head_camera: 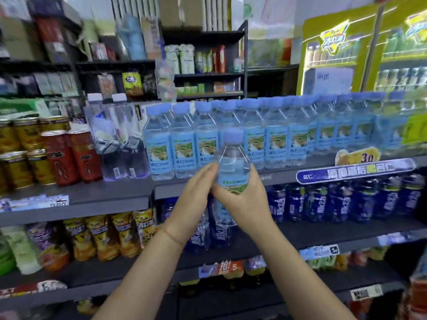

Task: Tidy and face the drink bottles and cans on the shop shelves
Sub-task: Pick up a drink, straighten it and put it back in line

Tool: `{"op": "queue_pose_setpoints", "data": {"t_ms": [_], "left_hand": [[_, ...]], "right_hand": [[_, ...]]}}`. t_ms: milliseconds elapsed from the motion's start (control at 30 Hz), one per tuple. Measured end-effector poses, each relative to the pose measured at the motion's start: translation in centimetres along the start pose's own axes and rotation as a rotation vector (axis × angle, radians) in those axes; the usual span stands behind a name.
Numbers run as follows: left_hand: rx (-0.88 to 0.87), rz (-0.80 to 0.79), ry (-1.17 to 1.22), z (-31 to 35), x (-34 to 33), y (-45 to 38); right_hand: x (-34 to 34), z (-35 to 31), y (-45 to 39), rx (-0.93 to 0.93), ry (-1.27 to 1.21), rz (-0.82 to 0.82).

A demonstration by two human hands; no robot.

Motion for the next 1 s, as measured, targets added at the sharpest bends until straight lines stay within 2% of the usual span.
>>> {"op": "queue_pose_setpoints", "data": {"t_ms": [133, 233, 433, 533, 600, 667, 733, 833, 1000], "left_hand": [[-0.135, -0.015, -0.032, 1.4, -2.6, -3.4], [-0.171, -0.028, -0.066, 1.0, -5.2, -6.0], [-0.245, -0.037, -0.164, 1.6, -13.2, -9.8], [-0.494, 0.108, -0.312, 3.9, -16.3, -10.7], [-0.706, 0.306, -0.482, 5.1, -17.4, -10.7], [-0.783, 0.542, -0.718, 5.0, -18.5, -11.3], [-0.709, 0.706, -1.032, 3.7, -20.2, -12.7], [-0.522, 0.756, -1.429, 0.3, -22.1, -14.8], [-0.421, 0.823, -1.520, -0.2, -22.6, -14.8]], "right_hand": [[3.0, 0.5, -3.3, 0.005, 0.107, 0.065], [6.3, 1.1, -5.0, -0.004, 0.203, 0.115], [14.1, 0.5, -7.1, 0.025, 0.162, 0.197], [18.3, -0.6, -8.3, 0.119, 0.189, 0.219], [21.3, -1.4, -8.8, 0.185, 0.175, 0.222], [24.5, -1.6, -9.5, 0.171, 0.164, 0.206], [27.6, -2.1, -10.3, 0.195, 0.185, 0.187], [29.8, -2.9, -12.2, 0.257, 0.249, 0.112], [30.4, -2.7, -15.7, 0.288, 0.327, -0.045]]}}
Point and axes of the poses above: each hand's wrist, its own y-axis away from the middle knuckle, its own x-axis out of the back of the hand, z = x × y, the point moved 10 cm from there along -y, towards the middle knuckle, and after that the axes turned 4 degrees about -y, right-handed, at the moved point
